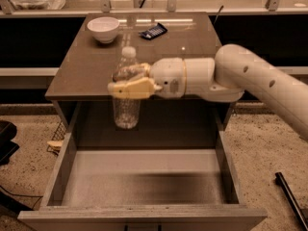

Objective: Pick water bottle from top drawer and place on counter

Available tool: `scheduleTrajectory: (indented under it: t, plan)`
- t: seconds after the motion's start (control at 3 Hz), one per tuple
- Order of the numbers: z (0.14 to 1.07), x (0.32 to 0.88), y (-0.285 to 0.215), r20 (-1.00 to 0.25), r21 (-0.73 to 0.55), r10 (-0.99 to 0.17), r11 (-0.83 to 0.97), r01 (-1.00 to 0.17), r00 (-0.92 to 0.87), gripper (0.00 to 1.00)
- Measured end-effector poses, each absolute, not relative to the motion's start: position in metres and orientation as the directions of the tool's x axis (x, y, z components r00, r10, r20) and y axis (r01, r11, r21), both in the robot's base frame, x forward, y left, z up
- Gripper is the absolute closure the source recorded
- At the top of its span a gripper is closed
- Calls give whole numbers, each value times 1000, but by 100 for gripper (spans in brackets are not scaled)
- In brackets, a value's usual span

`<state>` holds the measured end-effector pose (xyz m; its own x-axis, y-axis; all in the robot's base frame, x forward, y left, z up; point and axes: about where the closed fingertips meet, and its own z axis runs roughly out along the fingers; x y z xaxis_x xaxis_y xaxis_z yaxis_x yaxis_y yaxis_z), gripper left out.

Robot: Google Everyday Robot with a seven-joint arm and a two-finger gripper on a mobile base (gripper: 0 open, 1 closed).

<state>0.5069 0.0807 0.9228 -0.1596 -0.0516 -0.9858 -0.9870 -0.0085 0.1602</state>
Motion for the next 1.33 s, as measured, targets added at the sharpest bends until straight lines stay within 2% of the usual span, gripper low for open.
scheduleTrajectory:
  t: [0.67,1.0,1.33]
  plan:
    - [1000,623,38,-995,40,-82,254,-966,-63,100]
    - [1009,681,16,-989,-47,-144,423,-905,-16,100]
    - [986,707,3,-986,-50,-161,490,-870,-34,100]
